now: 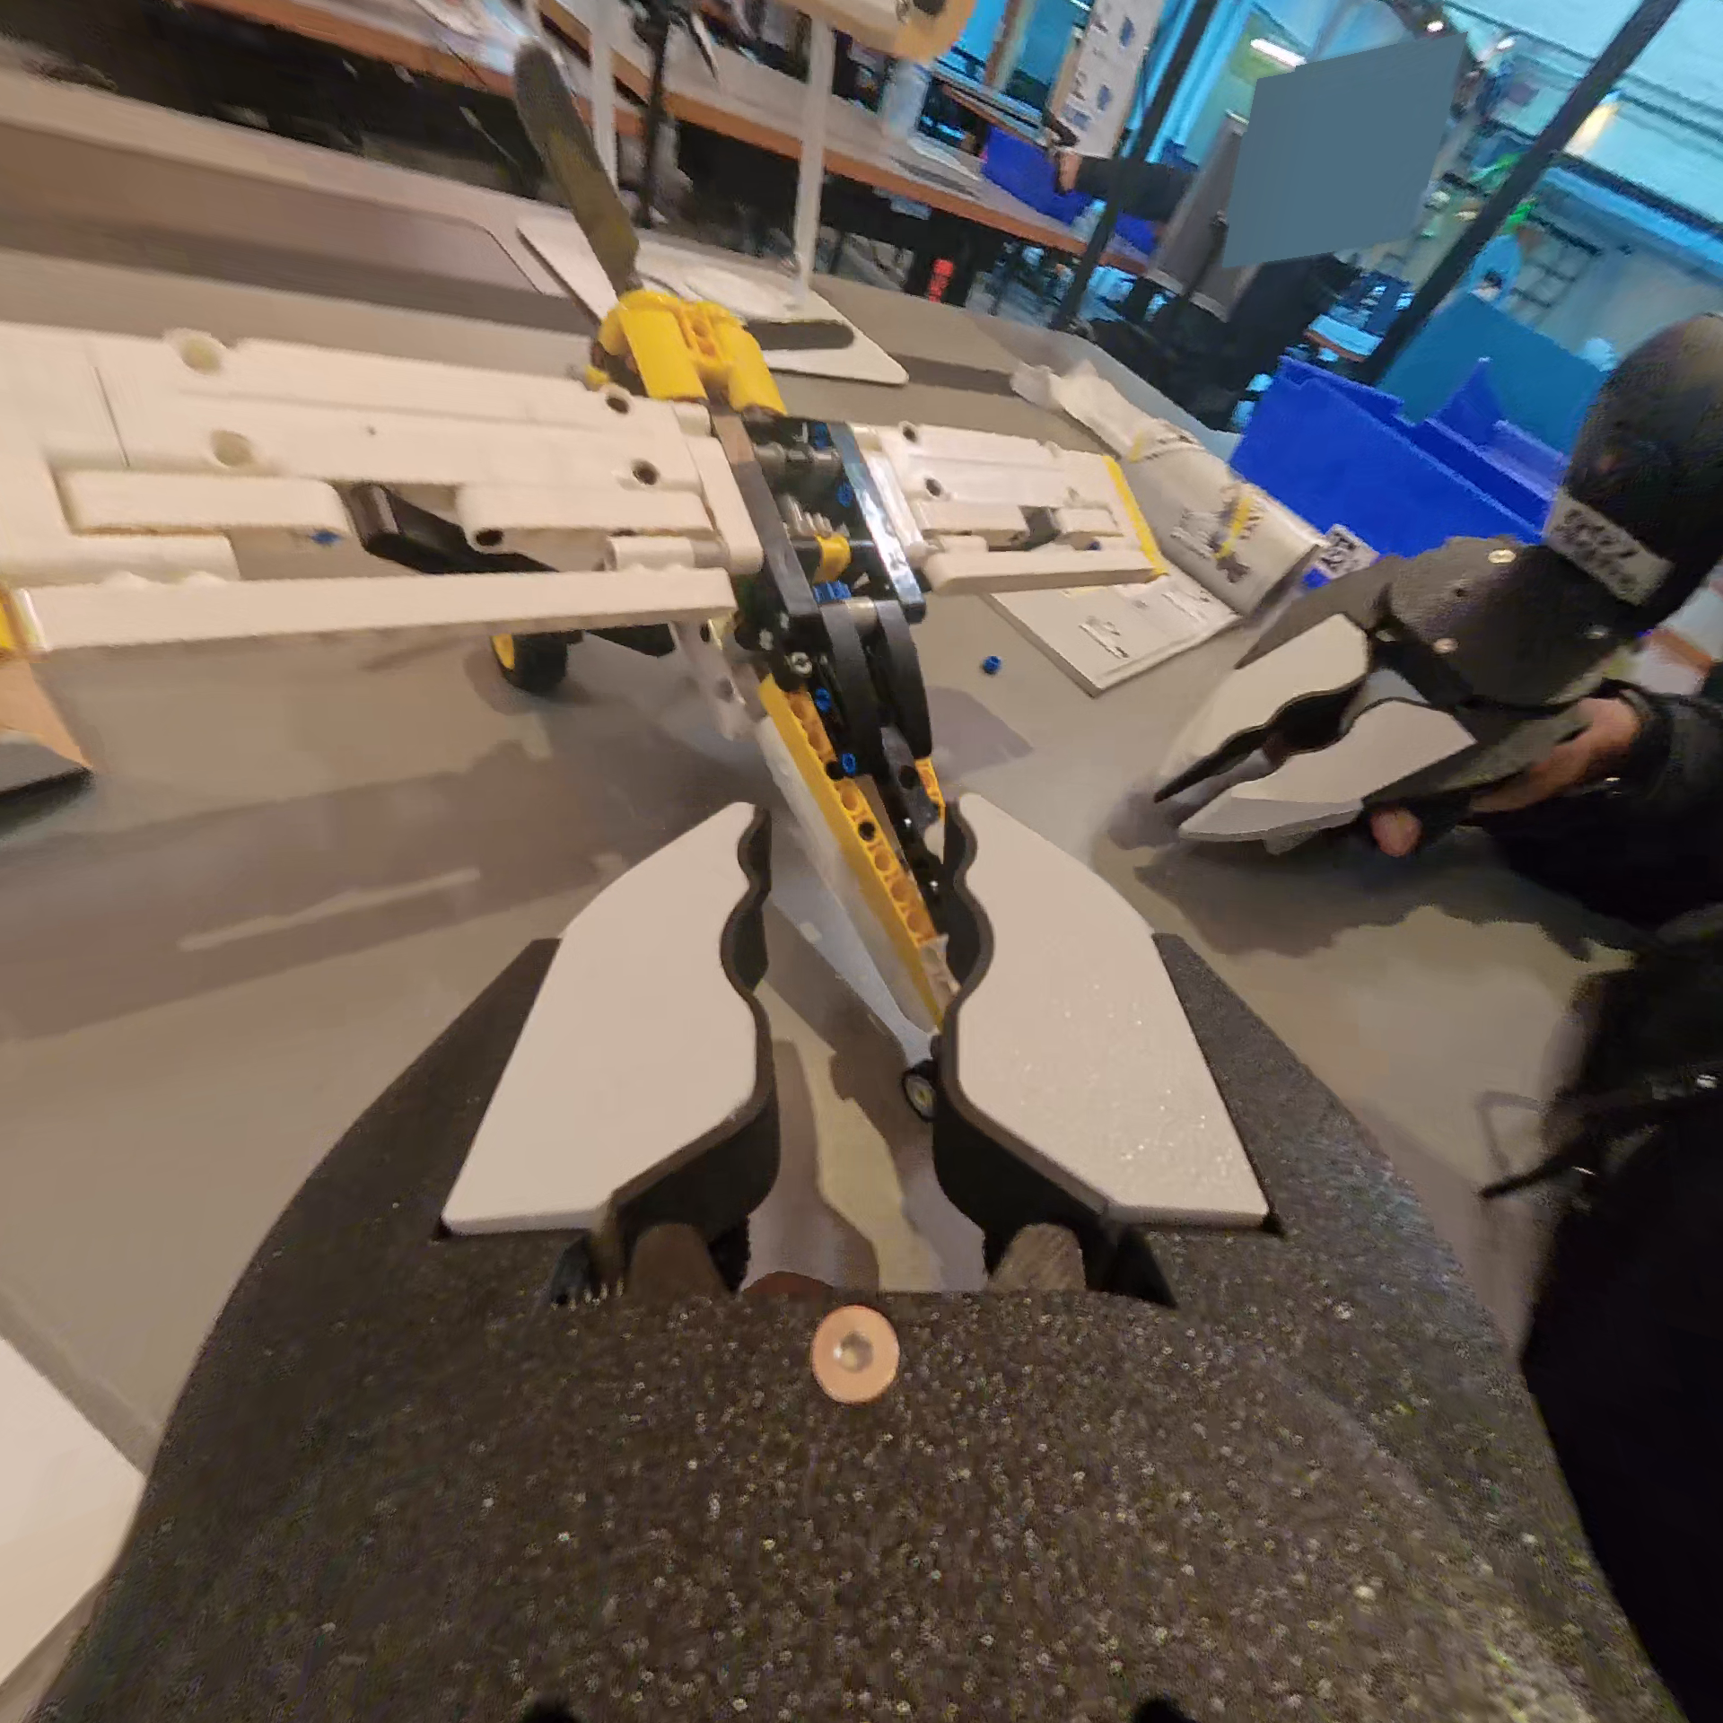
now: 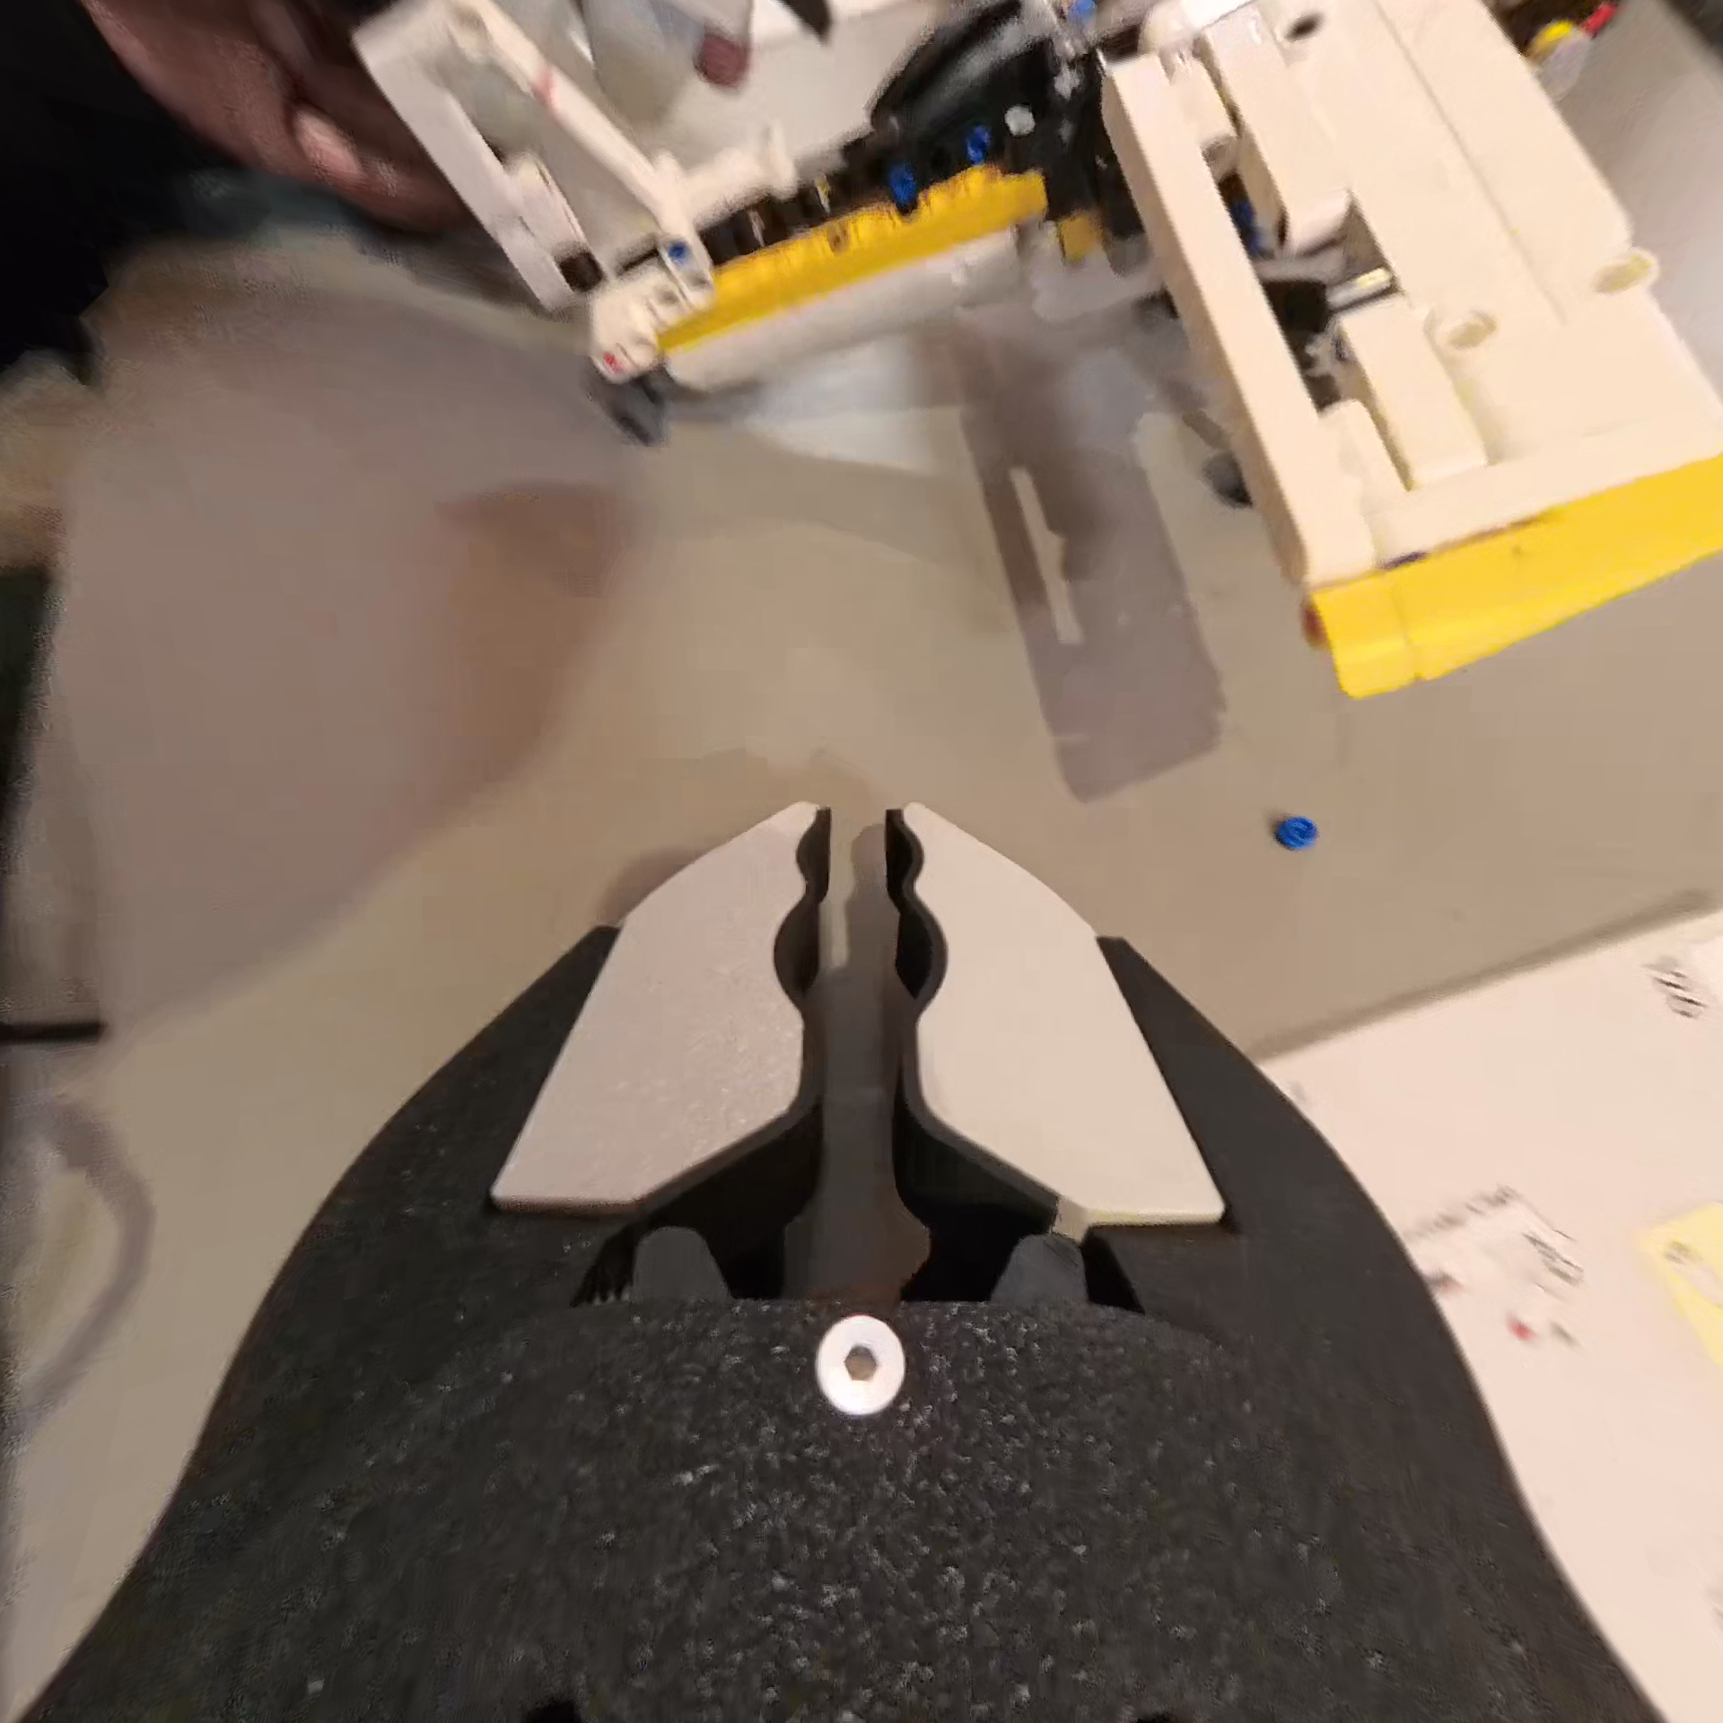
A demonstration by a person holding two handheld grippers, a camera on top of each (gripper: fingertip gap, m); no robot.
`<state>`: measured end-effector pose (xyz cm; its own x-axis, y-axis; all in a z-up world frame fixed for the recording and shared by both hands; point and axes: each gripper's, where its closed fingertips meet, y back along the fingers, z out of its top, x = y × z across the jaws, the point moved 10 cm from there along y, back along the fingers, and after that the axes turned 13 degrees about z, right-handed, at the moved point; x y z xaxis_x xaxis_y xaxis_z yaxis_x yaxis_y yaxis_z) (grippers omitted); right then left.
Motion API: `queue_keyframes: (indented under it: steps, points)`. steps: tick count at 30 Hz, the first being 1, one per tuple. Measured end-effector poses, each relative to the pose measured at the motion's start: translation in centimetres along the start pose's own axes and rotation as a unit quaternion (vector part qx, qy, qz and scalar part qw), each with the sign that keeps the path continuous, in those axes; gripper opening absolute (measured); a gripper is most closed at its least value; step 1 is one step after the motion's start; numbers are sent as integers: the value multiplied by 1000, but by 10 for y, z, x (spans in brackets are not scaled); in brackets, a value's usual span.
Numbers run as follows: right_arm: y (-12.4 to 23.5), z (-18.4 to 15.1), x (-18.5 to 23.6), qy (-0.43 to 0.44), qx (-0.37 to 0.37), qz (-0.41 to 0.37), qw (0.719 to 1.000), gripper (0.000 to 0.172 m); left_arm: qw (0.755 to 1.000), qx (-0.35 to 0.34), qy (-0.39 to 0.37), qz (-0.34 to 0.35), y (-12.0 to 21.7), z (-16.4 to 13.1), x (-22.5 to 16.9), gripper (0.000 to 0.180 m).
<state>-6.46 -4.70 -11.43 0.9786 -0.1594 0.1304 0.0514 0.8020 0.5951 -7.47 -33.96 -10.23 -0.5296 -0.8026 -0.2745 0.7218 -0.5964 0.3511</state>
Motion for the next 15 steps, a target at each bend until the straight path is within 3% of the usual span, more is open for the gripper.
queue_keyframes:
  steps: [6, 15]
  points:
    - [-32, 26, 13, -132, -71, 112, 982, 11, 994, 75, 51, -52, 4, -3, 15, 31]
    - [-71, 49, 12, -213, -94, 135, 963, 15, 987, 120, 39, -100, 7, -8, 14, 27]
